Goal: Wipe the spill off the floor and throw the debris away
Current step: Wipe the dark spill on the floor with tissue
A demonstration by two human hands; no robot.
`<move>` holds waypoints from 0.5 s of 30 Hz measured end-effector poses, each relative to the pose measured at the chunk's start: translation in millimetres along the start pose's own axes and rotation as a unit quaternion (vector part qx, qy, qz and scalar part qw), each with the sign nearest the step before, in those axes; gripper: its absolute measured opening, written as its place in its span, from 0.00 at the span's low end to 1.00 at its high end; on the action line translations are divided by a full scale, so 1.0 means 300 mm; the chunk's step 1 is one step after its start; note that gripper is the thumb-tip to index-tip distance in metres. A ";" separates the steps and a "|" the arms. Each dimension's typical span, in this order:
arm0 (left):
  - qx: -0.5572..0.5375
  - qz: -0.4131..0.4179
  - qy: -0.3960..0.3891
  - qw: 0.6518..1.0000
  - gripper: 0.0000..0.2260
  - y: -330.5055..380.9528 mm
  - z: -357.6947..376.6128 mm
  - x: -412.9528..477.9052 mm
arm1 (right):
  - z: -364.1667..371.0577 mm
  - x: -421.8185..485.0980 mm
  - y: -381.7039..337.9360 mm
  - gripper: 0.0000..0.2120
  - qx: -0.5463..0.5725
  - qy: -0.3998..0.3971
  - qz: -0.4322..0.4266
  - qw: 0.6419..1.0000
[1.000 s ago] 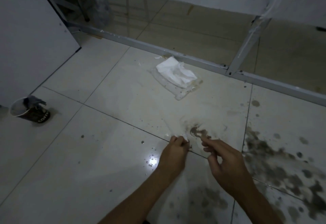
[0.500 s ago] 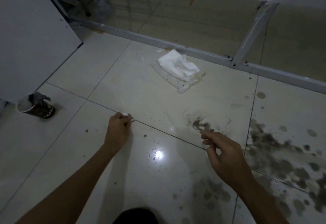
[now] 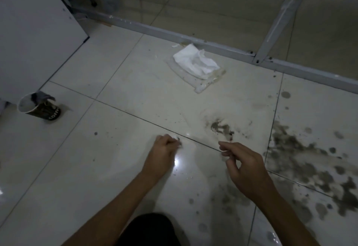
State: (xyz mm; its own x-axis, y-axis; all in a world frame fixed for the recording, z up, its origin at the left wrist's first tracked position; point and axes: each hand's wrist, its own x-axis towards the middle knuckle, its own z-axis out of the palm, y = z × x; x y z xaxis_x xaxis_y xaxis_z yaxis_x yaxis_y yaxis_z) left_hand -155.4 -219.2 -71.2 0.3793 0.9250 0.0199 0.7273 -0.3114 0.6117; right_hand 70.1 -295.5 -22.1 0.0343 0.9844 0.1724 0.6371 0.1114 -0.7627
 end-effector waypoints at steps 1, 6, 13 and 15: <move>-0.007 -0.022 0.032 0.999 0.06 -0.024 -0.023 0.038 | -0.008 -0.002 0.004 0.18 -0.002 0.001 0.001 1.000; -0.007 -0.166 0.174 0.971 0.07 -0.095 -0.054 0.236 | -0.036 -0.016 0.041 0.19 -0.008 0.010 0.008 1.000; -0.030 -0.074 0.109 0.991 0.09 0.114 0.118 0.232 | -0.024 -0.036 0.043 0.16 0.004 0.036 0.021 0.999; -0.028 -0.038 0.080 0.996 0.09 0.193 0.186 0.229 | -0.022 -0.036 0.043 0.16 0.008 0.048 0.030 0.998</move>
State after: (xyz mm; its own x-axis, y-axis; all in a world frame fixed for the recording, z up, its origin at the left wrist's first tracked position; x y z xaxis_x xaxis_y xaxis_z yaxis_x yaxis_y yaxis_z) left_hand -55.3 -185.8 -78.7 0.2253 0.9695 0.0961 0.7159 -0.2317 0.6586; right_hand 82.9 -305.6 -29.7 0.1462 0.9717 0.1853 0.6200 0.0560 -0.7826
